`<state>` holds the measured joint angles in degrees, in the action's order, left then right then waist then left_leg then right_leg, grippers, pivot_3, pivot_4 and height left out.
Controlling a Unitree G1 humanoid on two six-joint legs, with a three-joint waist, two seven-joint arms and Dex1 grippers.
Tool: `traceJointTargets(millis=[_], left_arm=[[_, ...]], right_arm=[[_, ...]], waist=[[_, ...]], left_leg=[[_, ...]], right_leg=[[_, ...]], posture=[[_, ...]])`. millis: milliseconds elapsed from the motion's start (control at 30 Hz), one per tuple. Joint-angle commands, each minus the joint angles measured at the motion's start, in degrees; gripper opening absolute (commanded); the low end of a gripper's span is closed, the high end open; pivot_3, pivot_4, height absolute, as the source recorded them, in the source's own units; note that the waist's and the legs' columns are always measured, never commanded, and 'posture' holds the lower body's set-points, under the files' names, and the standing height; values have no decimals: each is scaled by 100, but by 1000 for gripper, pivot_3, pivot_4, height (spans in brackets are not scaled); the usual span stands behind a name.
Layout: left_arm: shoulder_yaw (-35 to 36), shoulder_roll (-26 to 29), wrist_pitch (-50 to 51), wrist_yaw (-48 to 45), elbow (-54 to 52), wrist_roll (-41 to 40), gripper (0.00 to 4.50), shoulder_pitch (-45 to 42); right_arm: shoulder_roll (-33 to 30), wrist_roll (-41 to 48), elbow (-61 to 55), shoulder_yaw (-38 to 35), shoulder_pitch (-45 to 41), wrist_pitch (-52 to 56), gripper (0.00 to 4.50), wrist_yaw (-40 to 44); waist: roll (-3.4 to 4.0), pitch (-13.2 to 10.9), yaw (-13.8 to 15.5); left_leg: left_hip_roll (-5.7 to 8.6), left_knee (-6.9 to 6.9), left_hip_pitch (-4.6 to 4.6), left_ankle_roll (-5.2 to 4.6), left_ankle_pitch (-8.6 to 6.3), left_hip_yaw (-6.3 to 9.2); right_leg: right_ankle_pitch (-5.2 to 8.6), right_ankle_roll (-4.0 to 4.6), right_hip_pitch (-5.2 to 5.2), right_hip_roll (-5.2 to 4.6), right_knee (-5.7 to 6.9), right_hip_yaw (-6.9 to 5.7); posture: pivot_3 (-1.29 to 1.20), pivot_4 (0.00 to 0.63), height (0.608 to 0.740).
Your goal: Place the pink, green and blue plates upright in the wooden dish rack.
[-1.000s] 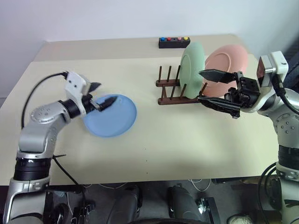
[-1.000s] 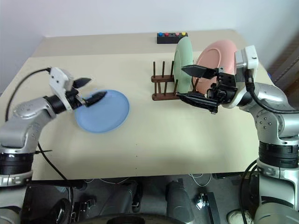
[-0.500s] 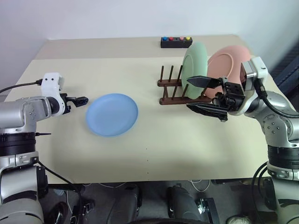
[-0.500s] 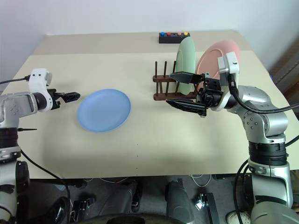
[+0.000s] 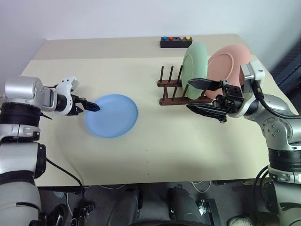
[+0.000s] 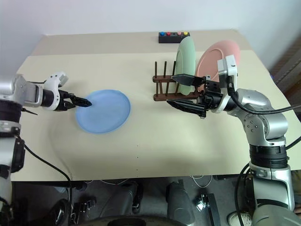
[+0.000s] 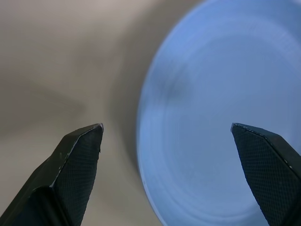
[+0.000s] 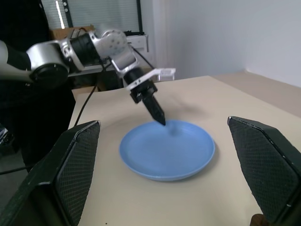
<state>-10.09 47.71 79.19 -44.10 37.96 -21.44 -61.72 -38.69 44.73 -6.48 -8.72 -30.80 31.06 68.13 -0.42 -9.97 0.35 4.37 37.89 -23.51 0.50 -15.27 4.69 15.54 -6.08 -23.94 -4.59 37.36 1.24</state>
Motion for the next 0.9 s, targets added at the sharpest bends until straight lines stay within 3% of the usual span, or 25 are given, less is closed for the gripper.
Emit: traceJointTargets(millis=[33,67,167,400,567,667,800,900], left_arm=[[-492,-94,-520,-526,718,427,4500,-327],[-529,-184,-662,-608,973,514,4500,-421],[-465,-495,-997,-657,1730,732,3587,-584],[19,-848,-1352,-533,2559,983,66,-699],[491,-767,-1168,-602,2410,884,66,-997],[934,-622,-1287,-466,1749,713,66,-974],[2219,-566,-1280,280,631,233,66,-841],[3555,-967,-1414,1198,-525,-243,66,-412]], right_arm=[[-2,68,-145,-122,-42,-45,4438,-38],[2,65,-143,-119,-43,-48,4438,-48],[-15,74,-165,-131,-43,-28,4500,-78],[-151,89,-233,-236,37,21,4500,-150],[-167,46,-250,-244,53,0,4500,-169],[-203,-129,-332,-134,-8,-129,4500,-160],[-308,-1161,-717,476,-324,-852,4500,-236],[-238,-2151,-924,1124,-773,-1665,4500,-343]], waist=[[0,0,-3],[0,0,-3],[-2,-1,4],[-1,2,54],[-6,0,39],[-7,-1,14],[-13,-4,-37],[-13,-4,-128]], left_leg=[[0,0,0,0,0,-1],[0,0,0,1,0,-2],[0,1,-2,-1,0,-2],[2,6,-3,-10,-5,-4],[7,15,-2,-15,-7,1],[5,14,-4,-14,-7,1],[4,24,-56,25,16,-1],[3,25,-75,34,21,-8]], right_leg=[[0,0,-1,0,1,1],[0,0,-1,1,1,1],[0,0,-4,3,3,0],[0,-2,-3,2,9,0],[-3,-8,7,1,10,-6],[-3,-8,-4,0,17,-4],[-3,-8,-70,-6,47,4],[-3,-8,-103,-7,68,9]], posture=[[0,150,740],[0,150,740],[0,150,740],[0,150,740],[0,150,740],[0,150,740],[0,150,740],[0,150,740]])
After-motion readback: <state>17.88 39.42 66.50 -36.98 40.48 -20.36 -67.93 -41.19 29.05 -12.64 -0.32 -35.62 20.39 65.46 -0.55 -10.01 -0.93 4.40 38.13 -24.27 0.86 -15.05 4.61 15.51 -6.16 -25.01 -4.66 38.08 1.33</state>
